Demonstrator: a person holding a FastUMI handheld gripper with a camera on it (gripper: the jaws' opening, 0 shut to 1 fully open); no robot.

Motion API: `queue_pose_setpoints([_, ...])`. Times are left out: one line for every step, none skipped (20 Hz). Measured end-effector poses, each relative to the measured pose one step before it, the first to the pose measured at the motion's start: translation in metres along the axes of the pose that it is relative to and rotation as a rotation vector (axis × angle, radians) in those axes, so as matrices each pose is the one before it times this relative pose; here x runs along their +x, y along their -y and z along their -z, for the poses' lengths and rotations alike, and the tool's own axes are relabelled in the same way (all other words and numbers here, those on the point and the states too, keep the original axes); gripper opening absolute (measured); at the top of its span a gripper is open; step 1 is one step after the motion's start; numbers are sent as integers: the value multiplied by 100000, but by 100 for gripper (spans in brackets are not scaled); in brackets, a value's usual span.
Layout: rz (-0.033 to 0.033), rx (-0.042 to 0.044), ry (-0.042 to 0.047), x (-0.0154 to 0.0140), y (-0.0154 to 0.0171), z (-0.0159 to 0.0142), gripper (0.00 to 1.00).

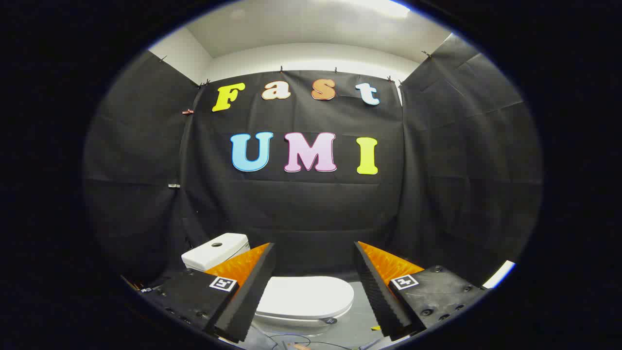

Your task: Open the toilet lid.

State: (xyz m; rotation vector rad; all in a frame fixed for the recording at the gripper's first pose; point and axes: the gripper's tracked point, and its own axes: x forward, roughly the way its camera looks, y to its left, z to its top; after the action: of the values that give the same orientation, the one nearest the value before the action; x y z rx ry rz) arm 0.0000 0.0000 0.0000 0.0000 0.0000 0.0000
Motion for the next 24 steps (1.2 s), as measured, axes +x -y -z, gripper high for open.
queue_pose_setpoints([386,-447,396,-116,50,-109,99])
queue_pose_setpoints([112,-237,559,-150,3,-156,99])
queue_pose_setpoints([-219,-2,560,-41,-93,-120,99])
queue_pose_setpoints([133,33,346,-35,-20,-124,99])
queue_pose_setpoints([158,80,14,76,80,28,99])
queue_pose_setpoints([171,-36,-204,-3,16,82,99])
queue_pose_setpoints([333,-246,-386,-23,23,180,99])
queue_pose_setpoints([226,-233,-281,-41,-1,98,99])
queue_pose_setpoints([-62,-97,-105,16,-19,-77,99])
queue_pose_setpoints([68,-25,33,-60,3,-16,99])
queue_pose_setpoints([54,33,171,-20,4,-43,99])
queue_pose_setpoints([66,44,200,-50,-36,-83,99])
queue_pose_setpoints([-16,151,107,0,-57,39,99])
queue_pose_setpoints([-72,123,42,-15,-5,34,99])
queue_pose_setpoints([-15,117,-36,9,-56,-16,99])
queue_pose_setpoints([-220,133,-96,-13,-59,-23,99])
queue_pose_setpoints([-161,18,-209,16,-81,53,99])
queue_pose_setpoints([-285,-62,-323,-9,48,135,99])
queue_pose_setpoints([-243,120,-351,91,-52,119,99])
queue_pose_setpoints([109,310,-464,74,117,171,99])
queue_pose_setpoints([100,431,-445,141,216,118,99])
queue_pose_setpoints([309,747,-704,113,181,210,99])
queue_pose_setpoints([322,948,-790,53,178,248,99])
queue_pose_setpoints([286,968,-748,147,177,224,99])
